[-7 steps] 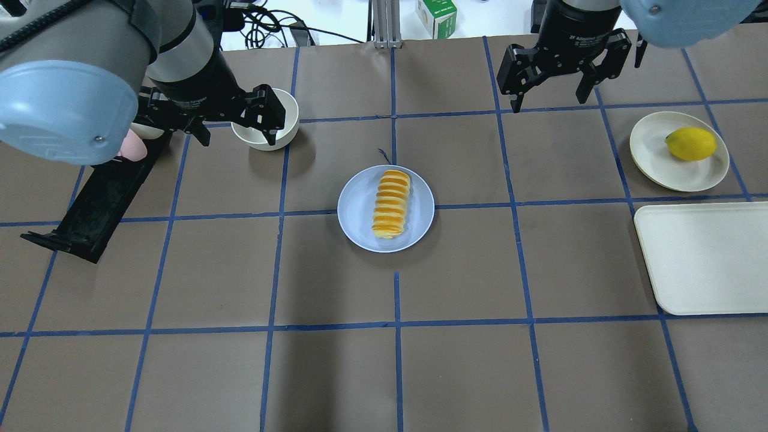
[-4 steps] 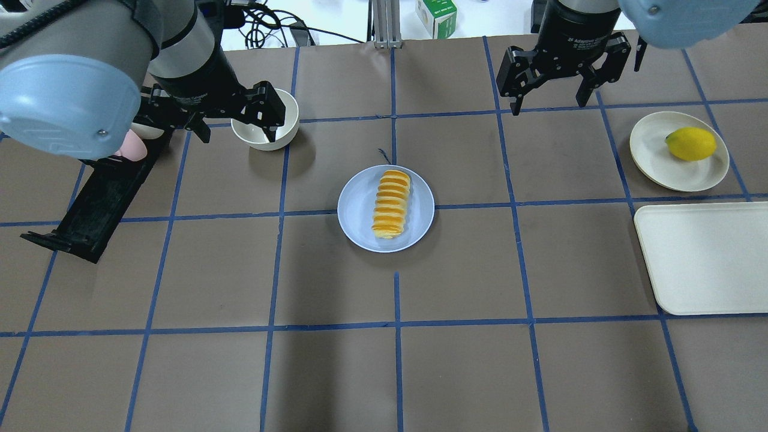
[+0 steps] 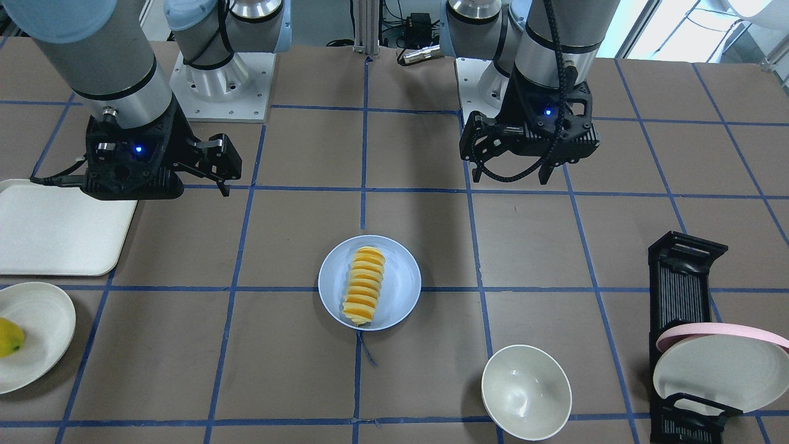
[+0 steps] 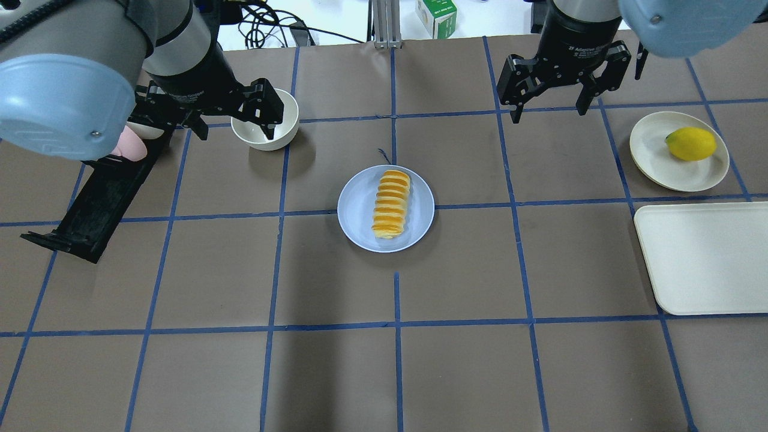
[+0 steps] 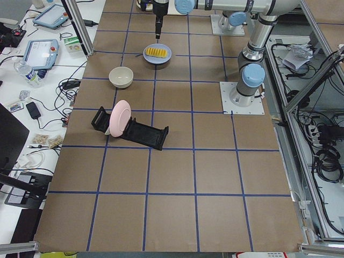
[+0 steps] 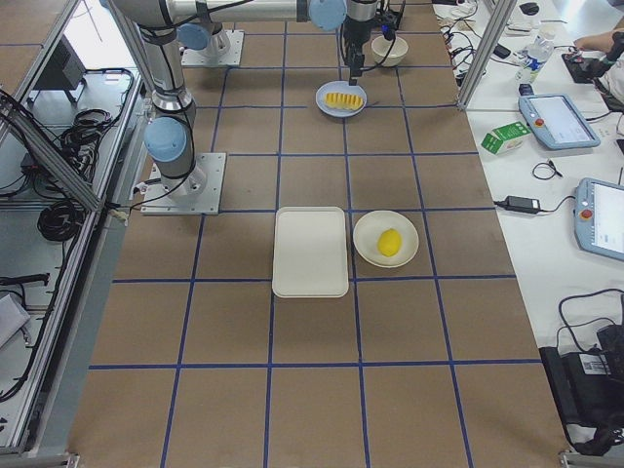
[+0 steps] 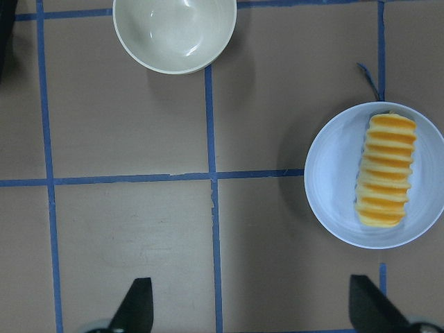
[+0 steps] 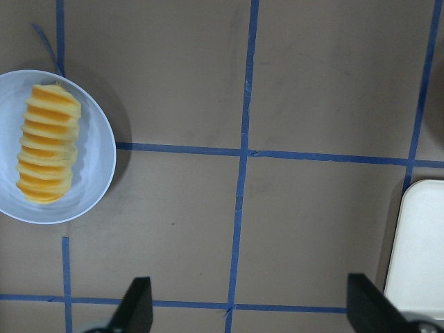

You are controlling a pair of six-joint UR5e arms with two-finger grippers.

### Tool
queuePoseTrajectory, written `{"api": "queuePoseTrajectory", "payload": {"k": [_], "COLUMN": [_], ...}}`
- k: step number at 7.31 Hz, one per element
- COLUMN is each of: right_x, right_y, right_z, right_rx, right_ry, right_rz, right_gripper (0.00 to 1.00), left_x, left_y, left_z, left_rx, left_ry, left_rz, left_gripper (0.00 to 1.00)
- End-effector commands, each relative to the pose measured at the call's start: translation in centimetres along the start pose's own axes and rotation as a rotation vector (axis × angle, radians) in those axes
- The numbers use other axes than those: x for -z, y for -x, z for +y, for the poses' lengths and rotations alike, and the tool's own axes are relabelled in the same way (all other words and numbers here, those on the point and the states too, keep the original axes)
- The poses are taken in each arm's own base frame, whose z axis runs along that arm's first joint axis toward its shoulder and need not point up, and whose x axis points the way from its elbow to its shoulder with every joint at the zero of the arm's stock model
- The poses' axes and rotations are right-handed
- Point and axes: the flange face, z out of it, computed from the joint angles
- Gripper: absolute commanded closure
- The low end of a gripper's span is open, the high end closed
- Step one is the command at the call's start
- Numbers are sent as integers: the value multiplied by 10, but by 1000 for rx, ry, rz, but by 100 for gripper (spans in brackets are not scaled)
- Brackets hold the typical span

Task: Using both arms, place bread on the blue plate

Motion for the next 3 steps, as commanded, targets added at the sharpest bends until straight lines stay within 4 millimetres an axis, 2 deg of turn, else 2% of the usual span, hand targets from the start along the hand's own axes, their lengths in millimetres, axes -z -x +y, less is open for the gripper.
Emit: {"api": "queuePoseTrajectory", "payload": {"k": [1,2,3], "right_x": [-2,-3,-3], "right_y": [-1,0,0], "right_z": [0,1,0], "right_rx": [3,3,3], "right_ry": [2,6,3], "right_rz": [6,5,5], "right_gripper": [0,0,0], "left_x": [-2,6,3], "left_y": [0,0,3], "left_z": [2,-1,1], "left_rx": [-3,-4,-2], "left_ry": [5,-11,-5], "left_rz": [-1,0,-26], "left_gripper": [0,0,0]}}
